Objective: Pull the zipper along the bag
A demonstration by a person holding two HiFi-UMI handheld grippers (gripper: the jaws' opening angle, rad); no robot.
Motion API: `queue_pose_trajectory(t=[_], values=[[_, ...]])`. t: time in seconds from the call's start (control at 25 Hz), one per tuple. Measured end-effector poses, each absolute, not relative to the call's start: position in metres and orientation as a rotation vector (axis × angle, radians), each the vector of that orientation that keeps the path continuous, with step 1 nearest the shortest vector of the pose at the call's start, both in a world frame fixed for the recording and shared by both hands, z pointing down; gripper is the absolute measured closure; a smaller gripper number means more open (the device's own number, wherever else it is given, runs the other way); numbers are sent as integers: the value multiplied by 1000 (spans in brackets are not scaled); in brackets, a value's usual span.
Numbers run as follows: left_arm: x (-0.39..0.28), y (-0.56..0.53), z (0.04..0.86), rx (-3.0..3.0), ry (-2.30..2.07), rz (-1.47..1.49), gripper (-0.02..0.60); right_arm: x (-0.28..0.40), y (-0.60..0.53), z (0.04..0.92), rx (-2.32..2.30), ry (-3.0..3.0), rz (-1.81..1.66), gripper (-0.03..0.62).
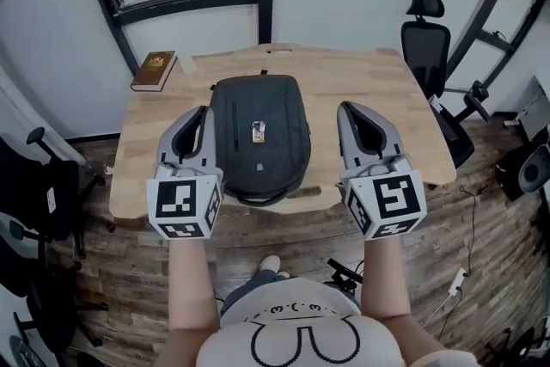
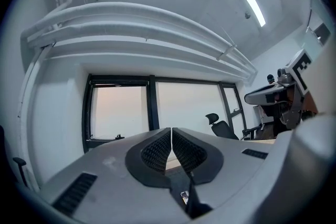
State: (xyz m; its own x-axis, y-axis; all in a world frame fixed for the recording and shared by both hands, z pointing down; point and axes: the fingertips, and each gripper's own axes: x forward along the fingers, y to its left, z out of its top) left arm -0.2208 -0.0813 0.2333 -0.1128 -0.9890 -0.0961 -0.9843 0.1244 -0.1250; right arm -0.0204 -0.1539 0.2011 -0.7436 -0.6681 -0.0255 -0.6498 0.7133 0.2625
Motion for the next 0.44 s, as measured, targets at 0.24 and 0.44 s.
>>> queue_pose_trajectory(t=[0.24,0.44], values=[[-218,-72,225,-1954,2219,-75,561,-15,-150,203,1111,-2834,-395,542],[-220,-64,225,-1940,2229,-88,561,-15,-145,203,1102,-2833,-398,542]])
